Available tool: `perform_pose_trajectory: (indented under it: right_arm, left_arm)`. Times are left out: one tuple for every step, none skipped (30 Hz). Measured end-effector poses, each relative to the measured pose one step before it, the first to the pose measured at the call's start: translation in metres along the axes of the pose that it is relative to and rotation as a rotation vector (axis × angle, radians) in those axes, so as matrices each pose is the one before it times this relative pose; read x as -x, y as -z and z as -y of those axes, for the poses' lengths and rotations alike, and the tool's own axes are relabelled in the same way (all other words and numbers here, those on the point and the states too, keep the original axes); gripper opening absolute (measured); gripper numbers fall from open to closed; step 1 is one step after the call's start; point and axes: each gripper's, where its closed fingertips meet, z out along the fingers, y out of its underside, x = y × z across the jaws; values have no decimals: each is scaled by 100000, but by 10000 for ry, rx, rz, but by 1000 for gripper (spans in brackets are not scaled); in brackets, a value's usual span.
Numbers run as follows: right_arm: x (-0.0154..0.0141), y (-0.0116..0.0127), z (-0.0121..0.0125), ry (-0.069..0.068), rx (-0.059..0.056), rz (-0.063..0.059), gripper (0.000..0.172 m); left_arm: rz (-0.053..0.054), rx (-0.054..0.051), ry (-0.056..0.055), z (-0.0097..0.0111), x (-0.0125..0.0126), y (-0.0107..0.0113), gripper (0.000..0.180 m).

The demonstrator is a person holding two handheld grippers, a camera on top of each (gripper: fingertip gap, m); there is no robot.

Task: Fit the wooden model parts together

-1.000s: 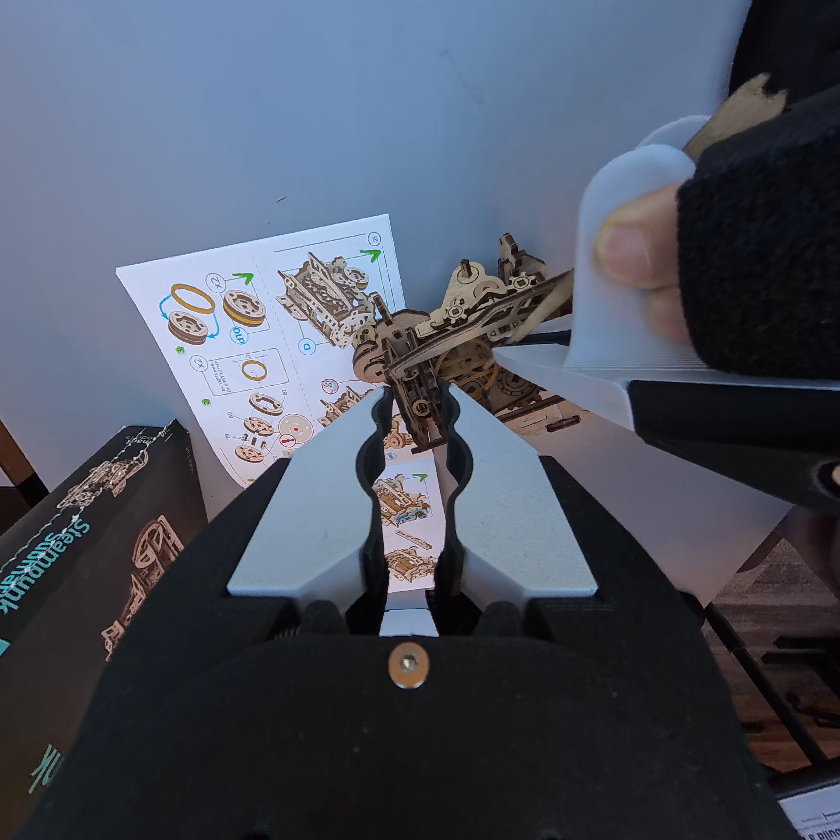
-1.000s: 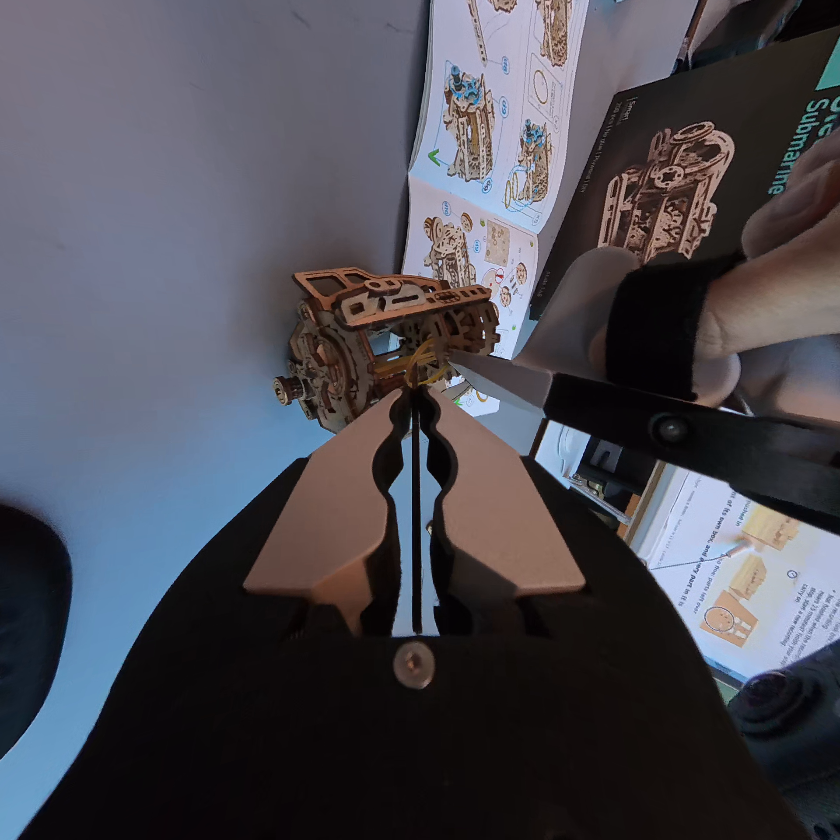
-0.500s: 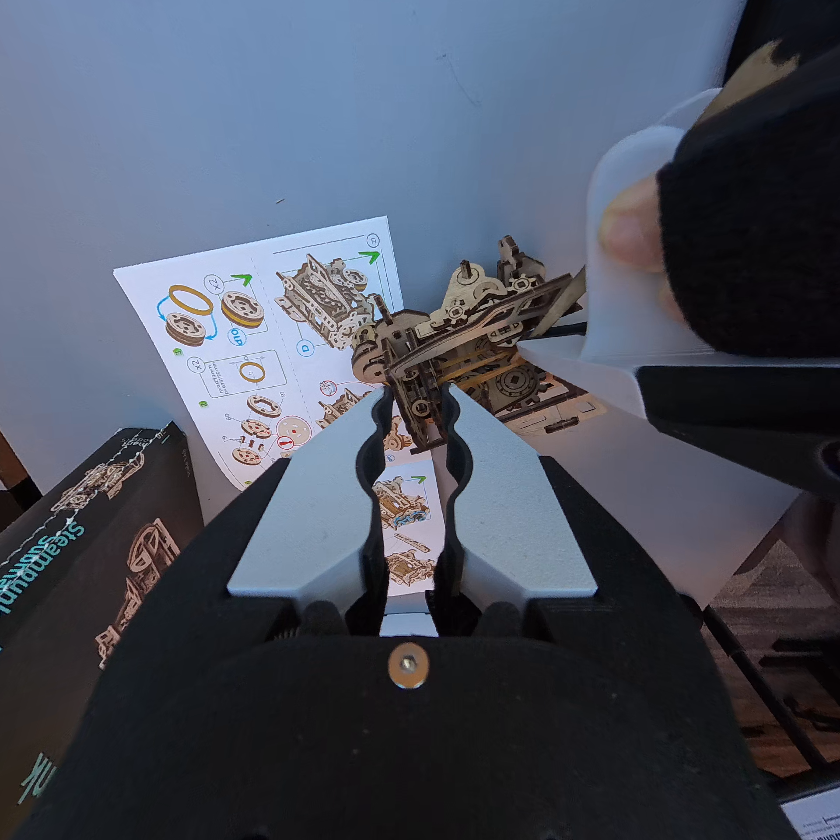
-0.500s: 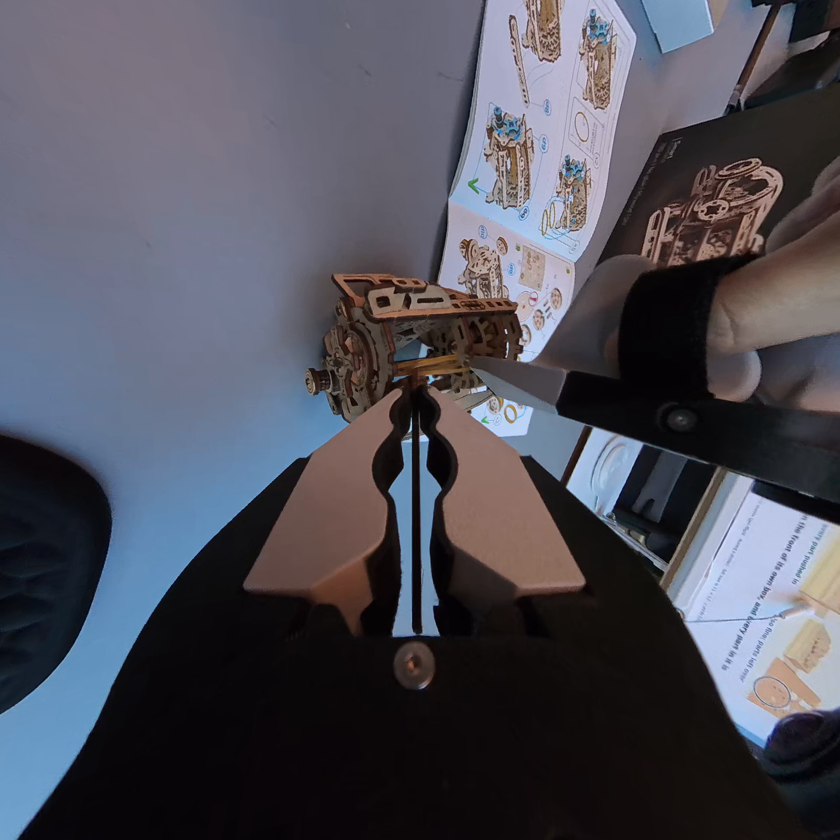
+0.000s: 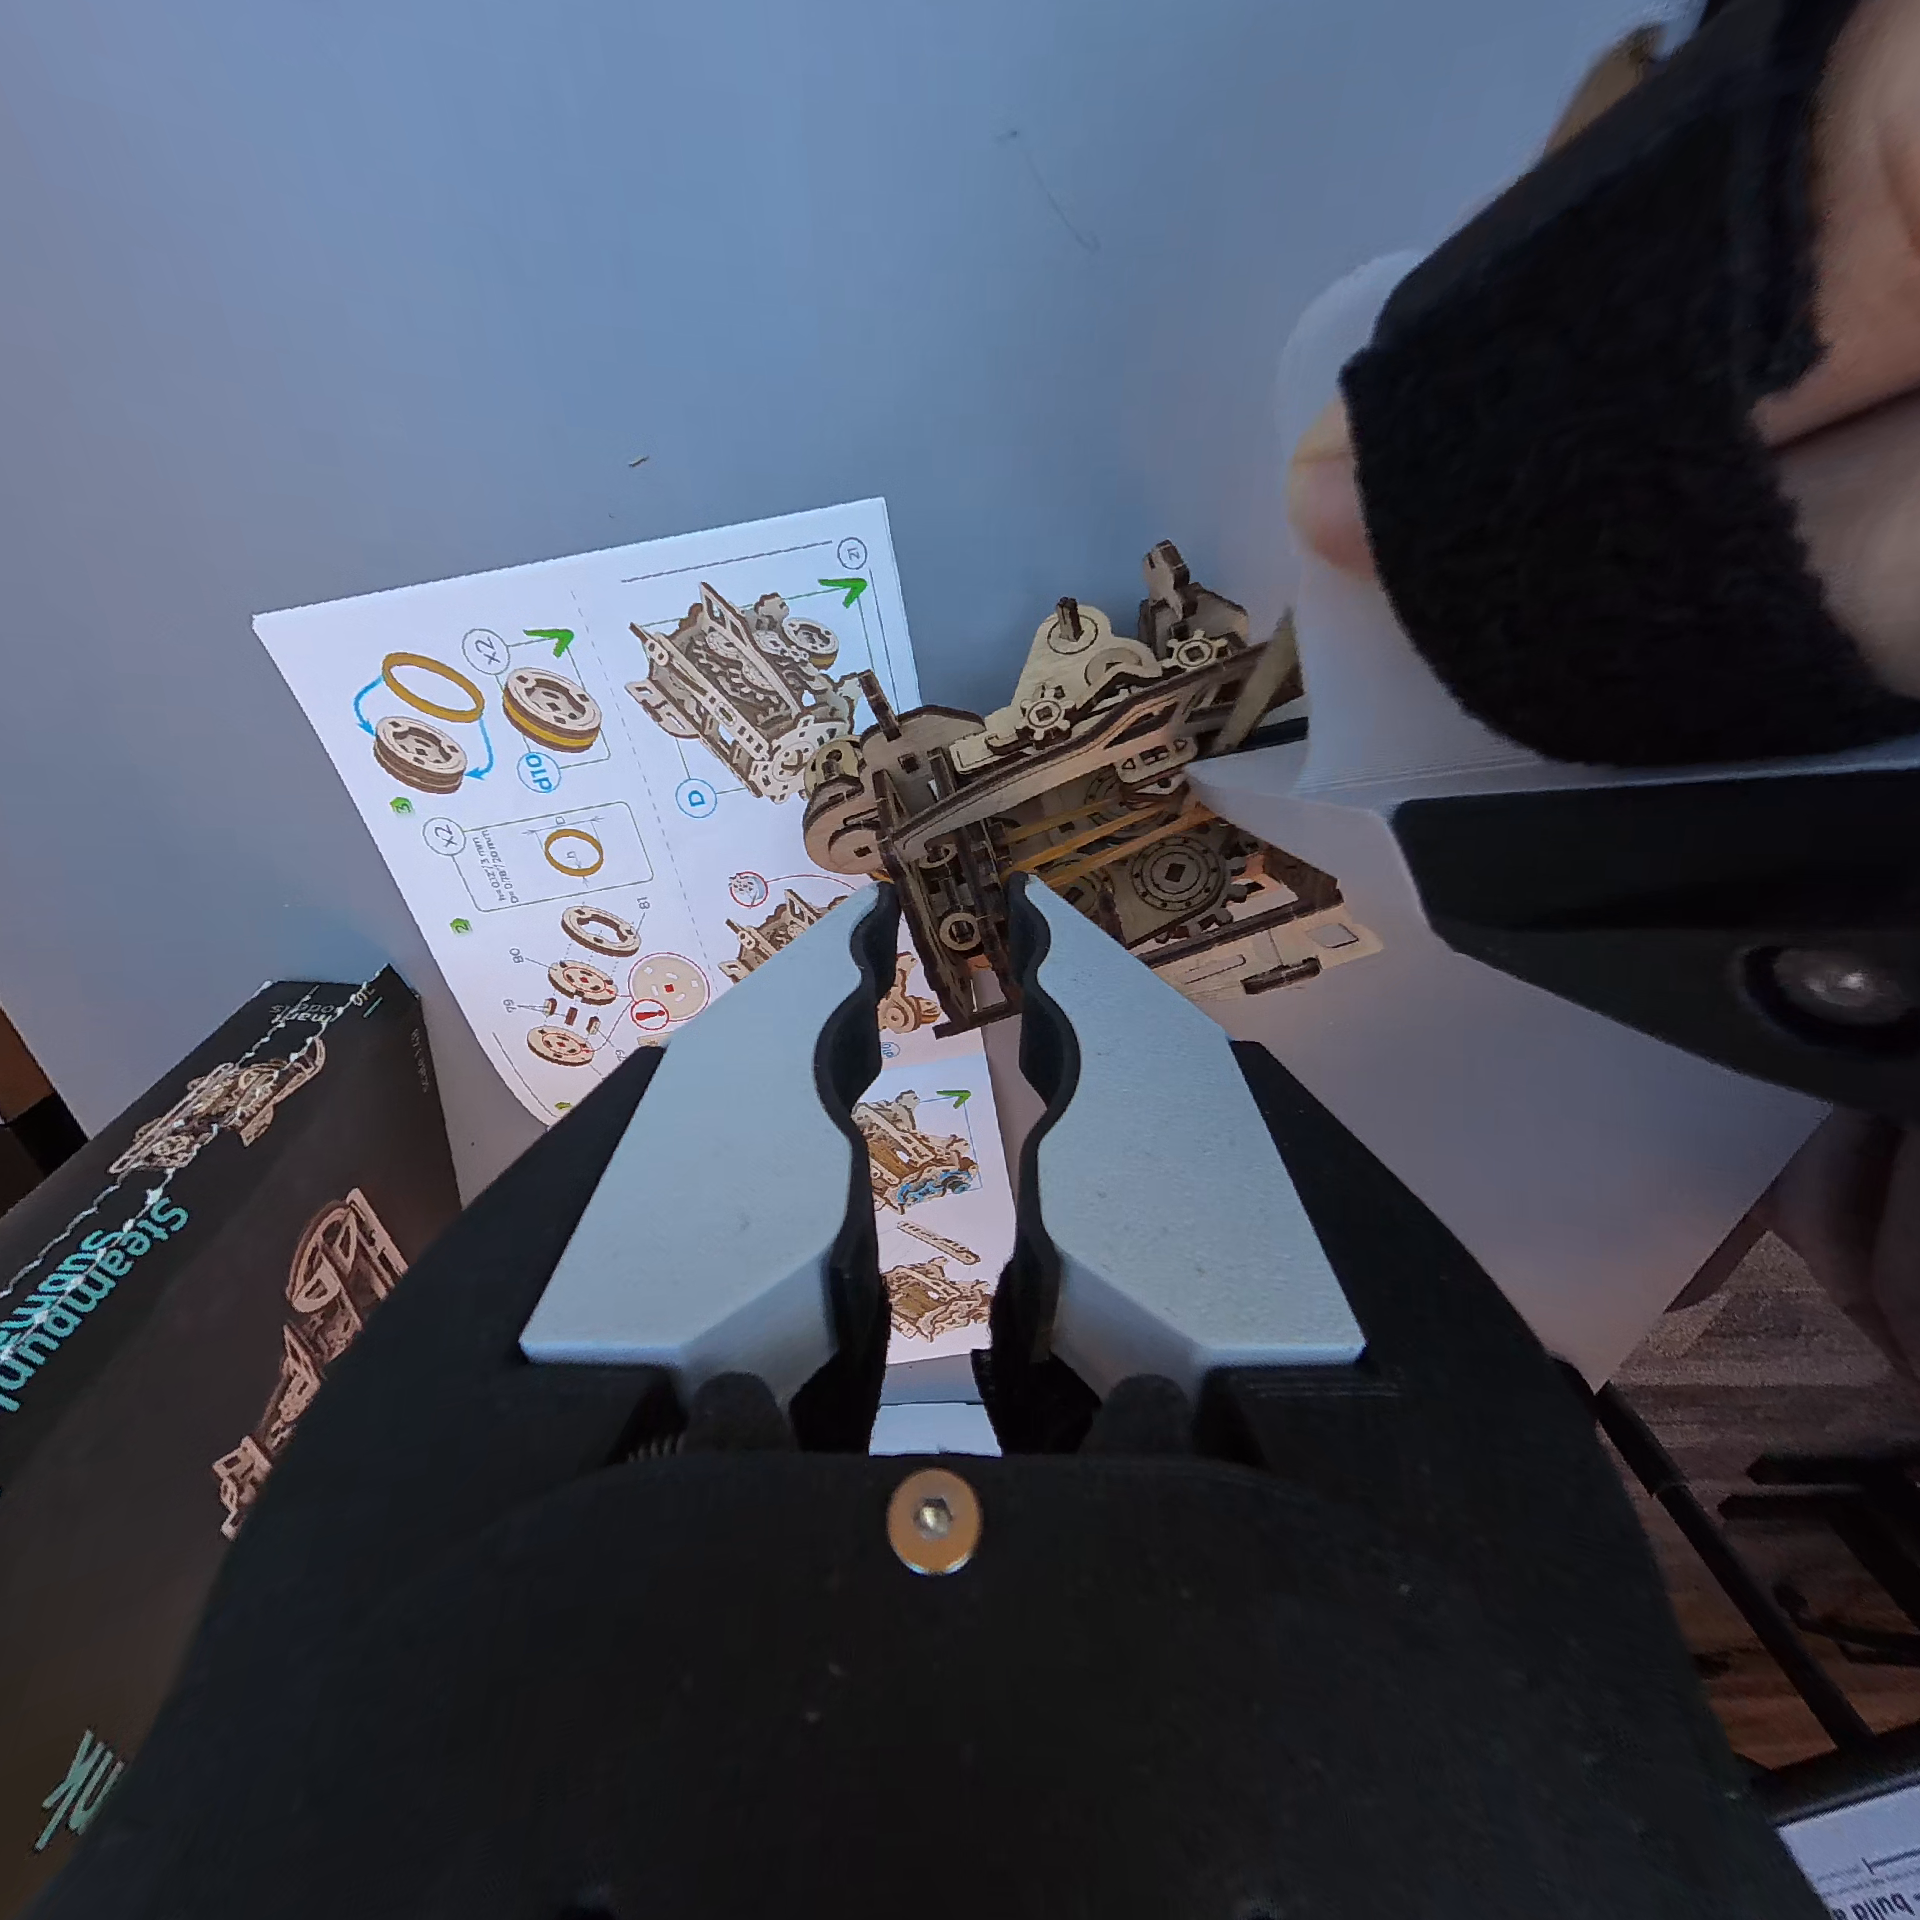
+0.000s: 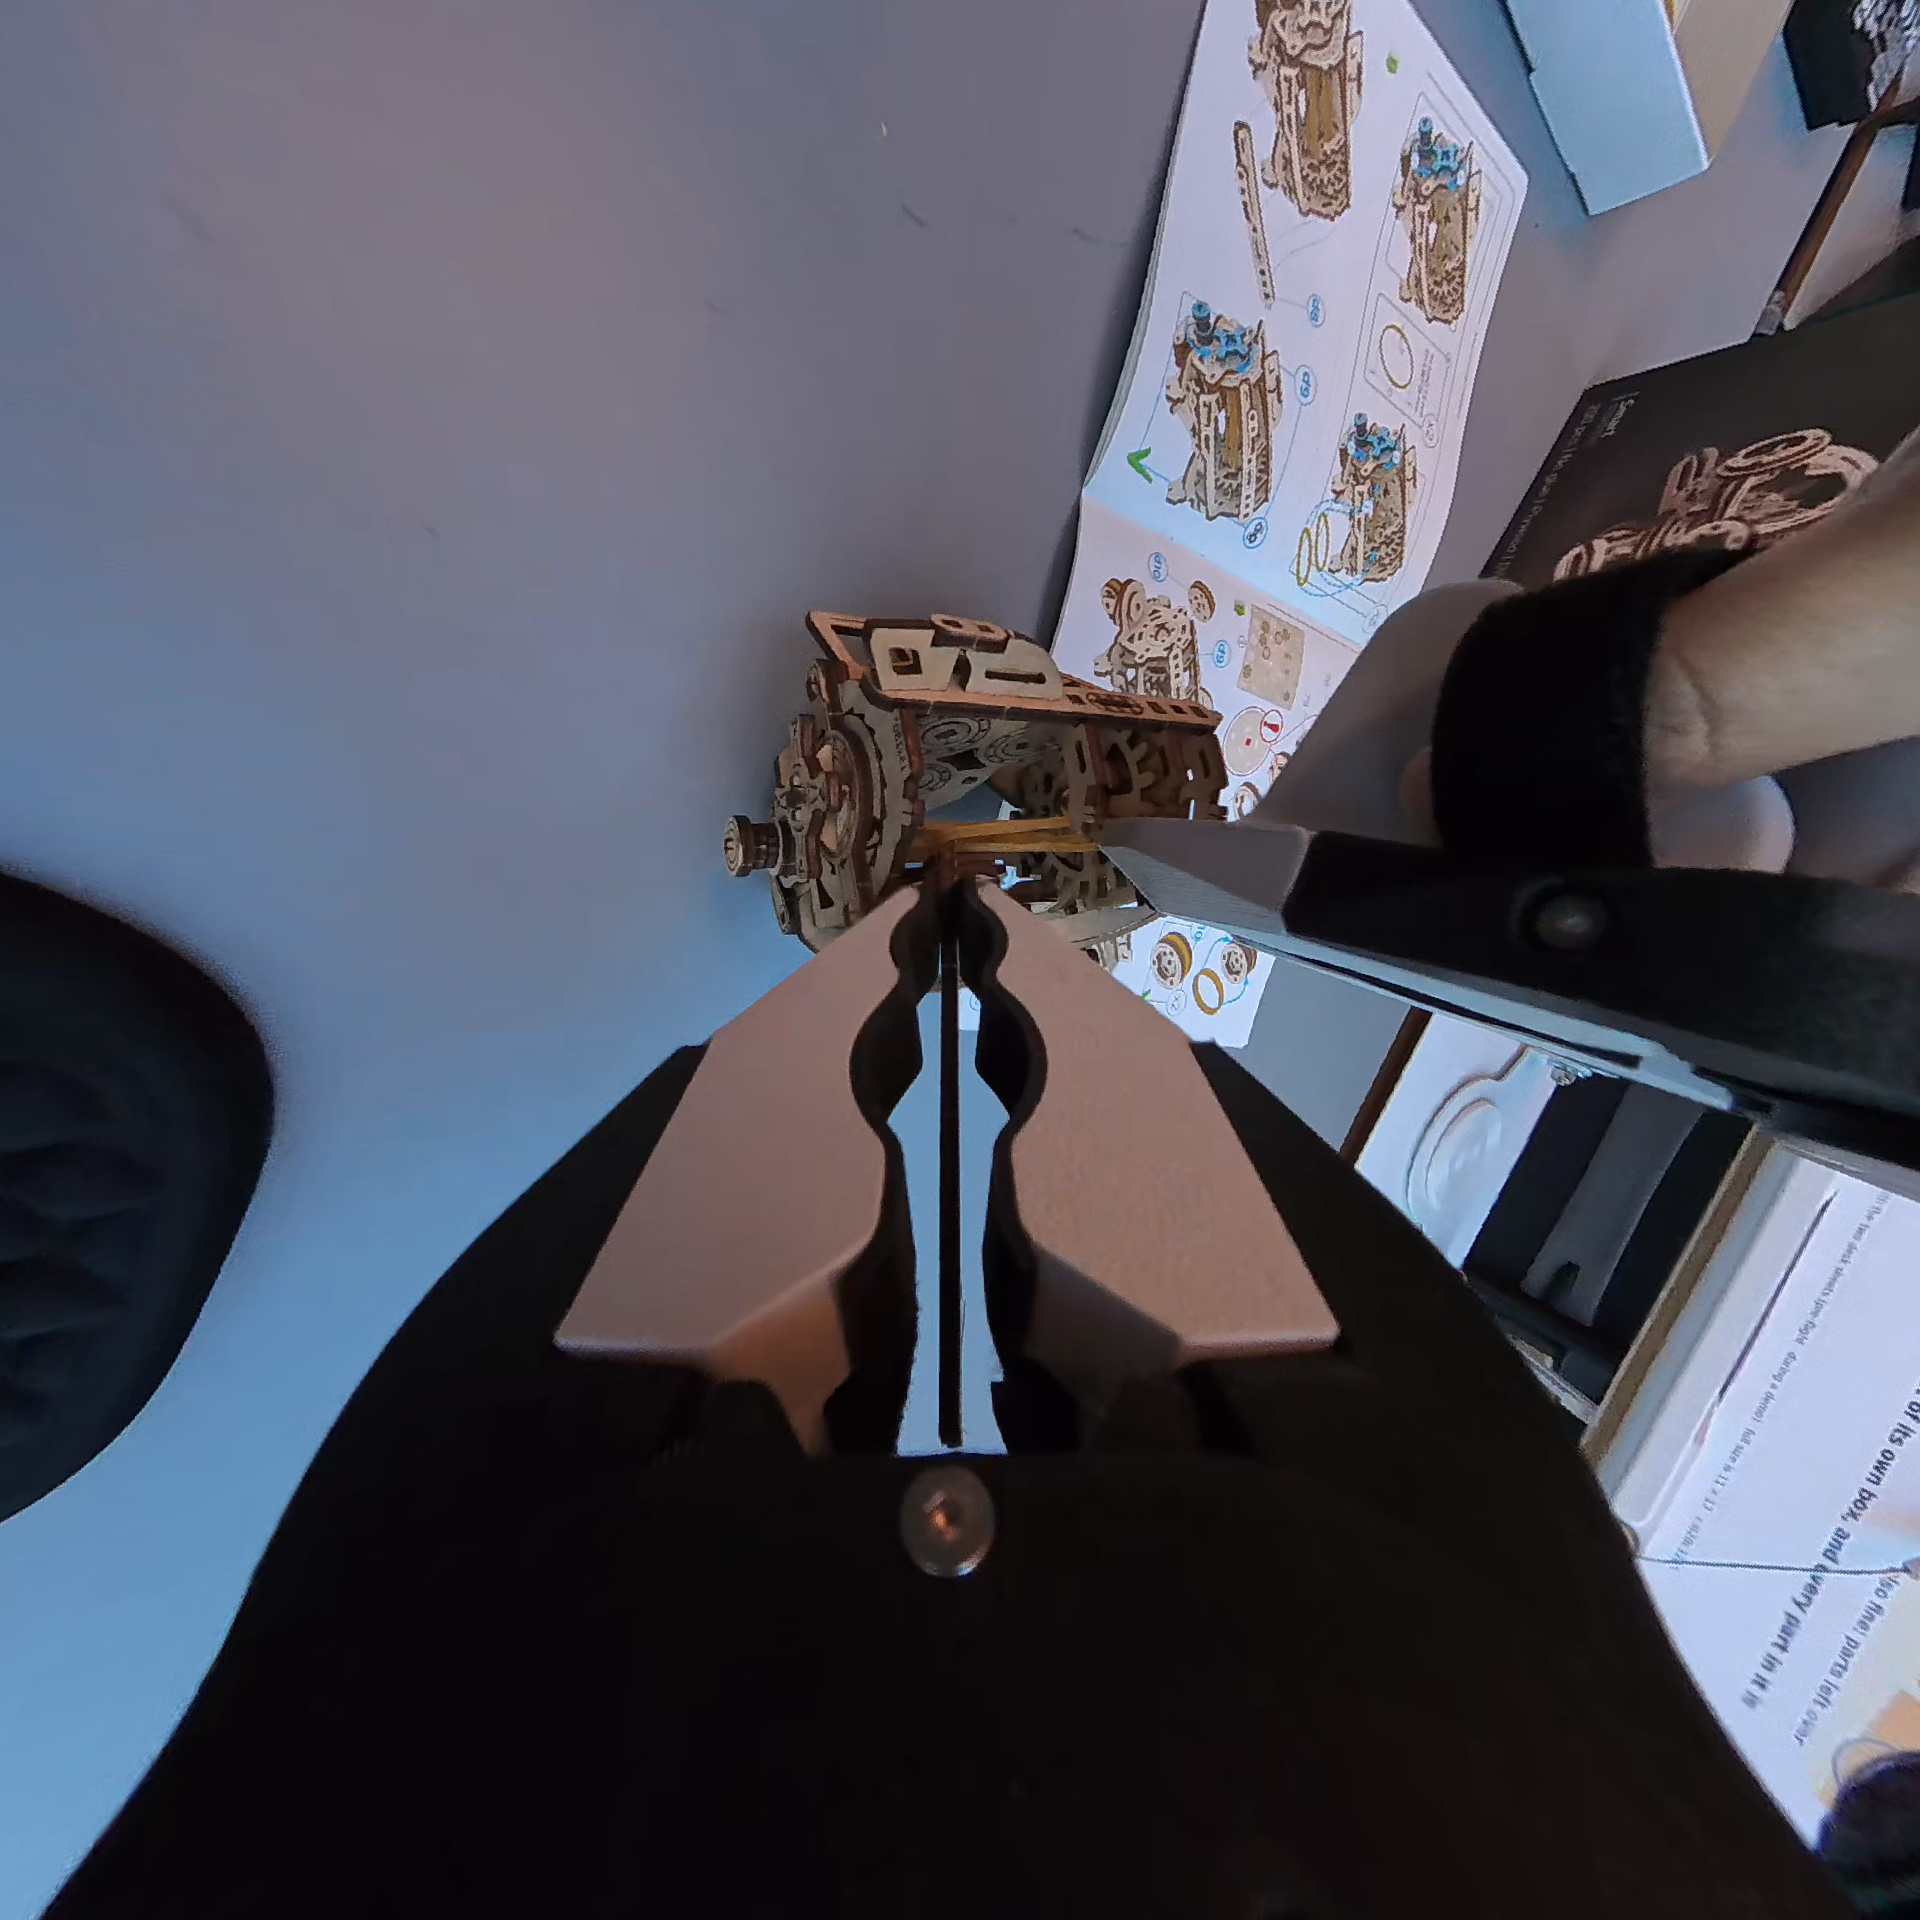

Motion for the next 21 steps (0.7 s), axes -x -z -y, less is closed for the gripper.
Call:
perform_pose_trajectory:
  right_arm:
    - [-96, -129, -11, -18, -14, -56, 1]
    - [-39, -88, 49, -88, -40, -1, 1]
    - [-16, -11, 16, -44, -27, 5, 1]
    - [-10, 5, -18, 3, -20, -14, 1]
    - [-16, -7, 1, -36, -34, -20, 1]
    - [-7, 6, 17, -75, -39, -14, 1]
    - [-4, 13, -21, -72, -10, -23, 1]
    - [13, 29, 10, -46, 4, -35, 1]
    - [42, 55, 12, 8, 32, -48, 1]
    - [57, 94, 15, 53, 51, -38, 1]
    - [69, 128, 43, 73, 42, -27, 1]
    - [61, 131, 59, 64, 13, -13, 1]
    - [44, 83, 86, 20, -21, -1, 1]
    - [9, 2, -22, 3, 23, -20, 1]
    - [4, -8, 17, -1, -24, -3, 1]
    - [-6, 18, -16, -3, -7, 17, 1]
    - [-31, -10, -81, -19, 32, 15, 1]
    - [-73, -54, -179, -20, 96, -23, 1]
    - [-151, -30, 56, 7, -52, -93, 1]
    - [-202, -58, -106, 25, 52, -126, 1]
    - [-112, -49, -75, 20, 20, -69, 1]
  left_arm:
    - [-14, -14, 8, 1, -6, 2, 18]
    - [-8, -8, 18, -7, -3, -4, 18]
    - [3, -6, -2, -1, 6, -4, 18]
    - [8, -4, -12, -4, 9, 7, 18]
    - [1, -2, 0, 2, -9, -2, 18]
    - [-1, -2, 8, -7, 3, 0, 18]
    - [0, 0, 0, 1, 0, 0, 18]
    - [-5, 3, -8, -4, -11, -9, 18]
    - [-5, -2, -5, 12, -4, -2, 18]
    - [-2, 2, -2, -3, -12, 1, 18]
    - [4, 4, -5, -6, 9, 3, 18]
    - [4, 2, -2, 7, 8, -9, 18]
    - [0, 4, 0, 4, -1, 2, 18]
    - [0, 5, -3, -7, 2, 4, 18]
    - [1, 9, -1, -3, -8, -5, 18]
    - [2, 10, 7, -14, -2, -3, 18]
    - [2, 9, 13, -2, 4, 6, 18]
    - [8, 8, 3, 9, 8, 5, 18]
    - [5, 14, -11, -10, -5, -2, 18]
    - [17, 0, -18, 9, 6, -2, 18]
    - [13, 0, -11, 0, 6, 9, 18]
